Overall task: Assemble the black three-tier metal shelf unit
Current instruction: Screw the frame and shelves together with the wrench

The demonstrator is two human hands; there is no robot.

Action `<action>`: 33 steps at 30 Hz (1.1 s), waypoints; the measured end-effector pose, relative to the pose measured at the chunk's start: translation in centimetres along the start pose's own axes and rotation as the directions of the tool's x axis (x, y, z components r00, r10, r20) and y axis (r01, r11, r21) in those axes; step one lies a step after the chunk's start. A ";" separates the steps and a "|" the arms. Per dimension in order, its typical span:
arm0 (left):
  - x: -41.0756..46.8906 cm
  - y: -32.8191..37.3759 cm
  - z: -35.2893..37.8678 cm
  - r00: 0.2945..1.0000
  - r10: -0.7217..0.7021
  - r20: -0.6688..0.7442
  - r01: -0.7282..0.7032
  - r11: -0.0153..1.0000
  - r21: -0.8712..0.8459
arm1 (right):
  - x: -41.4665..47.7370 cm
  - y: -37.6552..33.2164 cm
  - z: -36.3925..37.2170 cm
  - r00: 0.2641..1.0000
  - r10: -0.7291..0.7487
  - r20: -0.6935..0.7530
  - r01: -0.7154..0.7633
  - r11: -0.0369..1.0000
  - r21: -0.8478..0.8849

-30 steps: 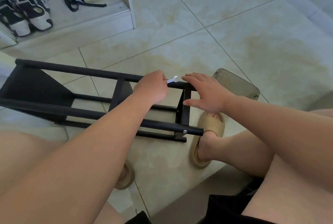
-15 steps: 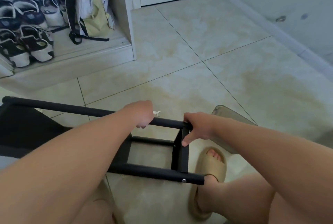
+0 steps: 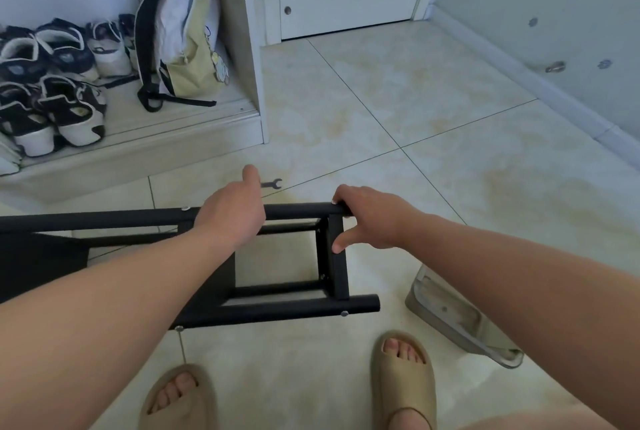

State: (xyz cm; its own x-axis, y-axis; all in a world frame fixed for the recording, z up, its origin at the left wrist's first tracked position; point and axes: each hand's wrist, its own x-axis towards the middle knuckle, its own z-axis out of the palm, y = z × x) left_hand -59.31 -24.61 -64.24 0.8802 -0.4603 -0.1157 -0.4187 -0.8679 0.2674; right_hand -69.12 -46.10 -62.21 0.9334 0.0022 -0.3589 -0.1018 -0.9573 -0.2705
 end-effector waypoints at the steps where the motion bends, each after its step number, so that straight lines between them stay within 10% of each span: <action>1: 0.0 -0.1 -0.1 1.000 -0.009 -0.022 0.009 1.000 0.006 | 0.2 -0.1 0.3 0.999 -0.021 -0.038 0.020 1.000 -0.017; 11: 0.1 -1.0 4.5 0.997 -0.043 0.064 0.047 0.998 -0.052 | 2.9 0.0 4.5 0.975 -0.014 -0.220 -0.025 0.985 -0.173; 29: 0.5 -4.2 15.3 0.949 -0.065 0.307 0.092 0.993 -0.074 | 4.8 3.9 13.7 0.997 -0.065 0.045 0.067 0.997 -0.039; 33: 1.5 -5.0 14.8 0.822 -0.038 0.569 0.086 0.995 -0.057 | 4.9 4.5 13.7 0.987 -0.119 0.111 0.121 0.993 -0.012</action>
State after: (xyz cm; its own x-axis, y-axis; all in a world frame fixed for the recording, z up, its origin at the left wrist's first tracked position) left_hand -59.21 -23.72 -79.93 0.6121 -0.4512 -0.6494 -0.3280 -0.8921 0.3108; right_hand -69.76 -46.47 -77.40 0.8949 0.1477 -0.4211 0.0157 -0.9535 -0.3009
